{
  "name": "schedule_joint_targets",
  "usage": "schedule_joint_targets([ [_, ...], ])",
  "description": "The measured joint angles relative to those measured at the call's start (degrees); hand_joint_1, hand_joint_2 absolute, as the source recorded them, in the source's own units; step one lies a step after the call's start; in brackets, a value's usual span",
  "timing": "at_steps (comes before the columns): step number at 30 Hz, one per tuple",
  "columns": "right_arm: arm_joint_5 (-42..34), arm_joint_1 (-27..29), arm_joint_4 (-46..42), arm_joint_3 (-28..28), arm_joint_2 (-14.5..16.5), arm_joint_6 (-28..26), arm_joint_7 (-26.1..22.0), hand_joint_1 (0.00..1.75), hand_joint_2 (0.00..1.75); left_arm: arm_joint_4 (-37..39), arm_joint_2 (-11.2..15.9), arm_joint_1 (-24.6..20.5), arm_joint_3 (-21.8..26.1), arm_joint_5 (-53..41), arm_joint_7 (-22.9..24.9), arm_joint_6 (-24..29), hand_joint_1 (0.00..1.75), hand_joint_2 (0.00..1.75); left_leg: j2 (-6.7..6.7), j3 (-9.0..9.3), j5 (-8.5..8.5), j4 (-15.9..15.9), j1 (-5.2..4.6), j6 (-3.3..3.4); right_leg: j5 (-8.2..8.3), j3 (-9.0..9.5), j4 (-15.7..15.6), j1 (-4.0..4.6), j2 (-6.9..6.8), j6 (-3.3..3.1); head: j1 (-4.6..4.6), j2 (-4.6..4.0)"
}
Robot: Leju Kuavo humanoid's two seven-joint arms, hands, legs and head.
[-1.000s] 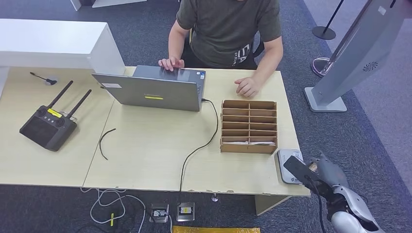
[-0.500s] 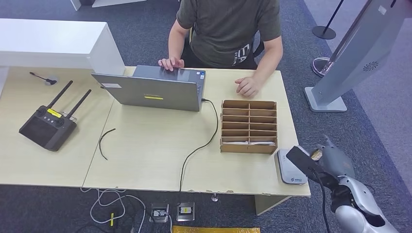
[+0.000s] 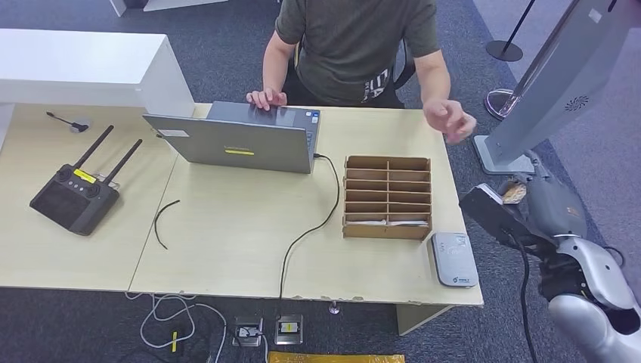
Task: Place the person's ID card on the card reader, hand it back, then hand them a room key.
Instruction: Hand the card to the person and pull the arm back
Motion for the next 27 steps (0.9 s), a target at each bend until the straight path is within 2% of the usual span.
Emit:
schedule_joint_targets([
  [6,0.3,-2.1,0.5,1.1,1.2,-1.8,-2.1,1.75,1.75,0.2,-0.1,-0.1,0.0,-0.8,0.0,-0.8,0.00,0.00,-0.01,-0.02,0.00,0.0,0.02,0.00,0.00,0.00,0.0,0.02,-0.01,0.00,-0.01,0.00],
  [12,-0.4,-4.1,3.3,2.9,4.7,-4.3,-5.2,1.75,1.75,0.2,-0.4,-0.5,0.0,-2.1,0.1,-1.0,0.00,0.00,-0.03,-0.03,0.00,0.0,0.04,-0.01,0.00,-0.01,0.0,0.04,-0.03,-0.01,0.00,0.00],
  [23,-0.4,-5.9,6.9,5.6,7.6,-4.7,-5.3,1.75,1.75,0.2,-0.6,-0.6,0.0,-3.1,1.2,-0.9,0.00,0.00,-0.04,-0.03,0.00,0.0,0.05,-0.01,-0.01,-0.01,0.0,0.05,-0.05,-0.01,0.01,0.00],
  [27,0.4,-6.0,7.7,5.7,7.9,-4.8,-4.5,1.49,1.75,0.2,-0.6,-0.6,0.0,-3.5,1.6,-0.7,0.00,0.00,-0.04,-0.03,0.00,0.0,0.05,-0.01,-0.01,-0.01,0.0,0.05,-0.05,-0.01,0.01,0.00],
])
